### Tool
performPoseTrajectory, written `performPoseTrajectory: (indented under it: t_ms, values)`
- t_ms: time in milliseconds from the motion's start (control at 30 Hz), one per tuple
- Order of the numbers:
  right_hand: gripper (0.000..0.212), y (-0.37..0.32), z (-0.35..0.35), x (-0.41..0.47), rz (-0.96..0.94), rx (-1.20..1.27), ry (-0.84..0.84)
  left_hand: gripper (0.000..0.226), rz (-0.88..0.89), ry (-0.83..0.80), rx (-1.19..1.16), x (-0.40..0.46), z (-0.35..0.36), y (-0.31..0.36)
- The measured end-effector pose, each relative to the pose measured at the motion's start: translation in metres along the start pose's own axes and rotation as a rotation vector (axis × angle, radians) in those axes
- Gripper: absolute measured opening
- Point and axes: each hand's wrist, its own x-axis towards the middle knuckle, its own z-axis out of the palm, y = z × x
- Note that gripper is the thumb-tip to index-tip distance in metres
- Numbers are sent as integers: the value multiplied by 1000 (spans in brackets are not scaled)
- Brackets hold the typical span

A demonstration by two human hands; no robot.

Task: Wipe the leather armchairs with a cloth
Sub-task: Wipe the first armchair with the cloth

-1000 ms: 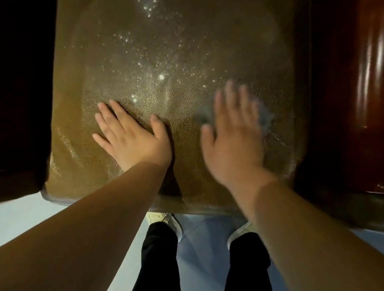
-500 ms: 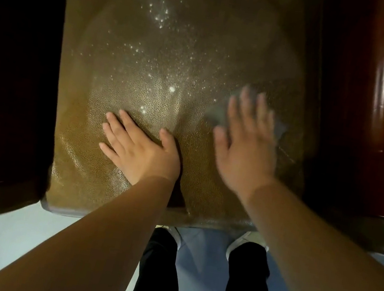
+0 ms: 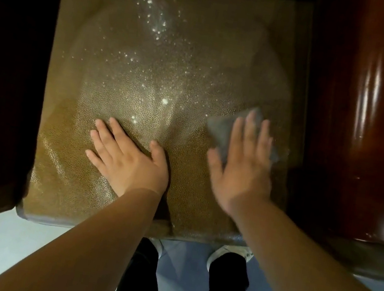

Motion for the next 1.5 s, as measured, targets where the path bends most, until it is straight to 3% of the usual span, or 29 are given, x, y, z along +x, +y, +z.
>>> performPoseTrajectory:
  t_ms: [67,133,233,300,367,433,500,633,700,800,867,1033,1100,1200,1333,1400,1500]
  values:
    - [86,2,11,-27,-229,-6,-30,90,-5,-4,-3,0,0,-1]
    - [83,20,8,-12,-278,26,-33,90,-11,-5,2,-1,1,-2]
    - [84,26,-15,48,44,25,43,91,-15,3,18,-2,3,-3]
    - [86,14,-30,87,261,177,59,91,-15,6,20,-1,4,-2]
    - [85,-11,-36,99,325,307,100,91,-16,6,20,0,3,0]
    - [75,-36,-28,82,159,231,140,91,-16,5,11,0,2,0]
    - [64,-51,-12,47,-147,40,131,91,-14,-2,-3,0,1,-1]
    - [60,-22,2,16,-570,-51,-9,94,-14,-9,-21,0,3,-3]
    - [58,-6,-5,38,-559,-24,22,95,-13,-11,-15,0,4,-3]
    - [63,-15,-26,92,-168,49,133,96,-15,-29,-13,1,6,-4]
    - [65,-38,-33,109,-75,105,151,97,-18,-40,-14,2,1,-1]
    - [60,-74,-8,46,-554,-34,58,91,-11,-129,-98,4,-21,-2]
    - [61,-65,0,32,-662,-88,8,83,36,-186,-165,6,-30,-13]
    - [66,-54,-5,53,-575,-172,32,67,171,-237,-327,20,-43,-50]
    - [72,-97,-10,92,-205,-24,128,74,170,-208,-152,63,-42,-122]
    - [73,-131,3,77,-298,-42,145,78,114,-180,-77,73,-39,-134]
    - [64,-154,25,23,-675,-65,98,79,146,-169,-84,72,-38,-132]
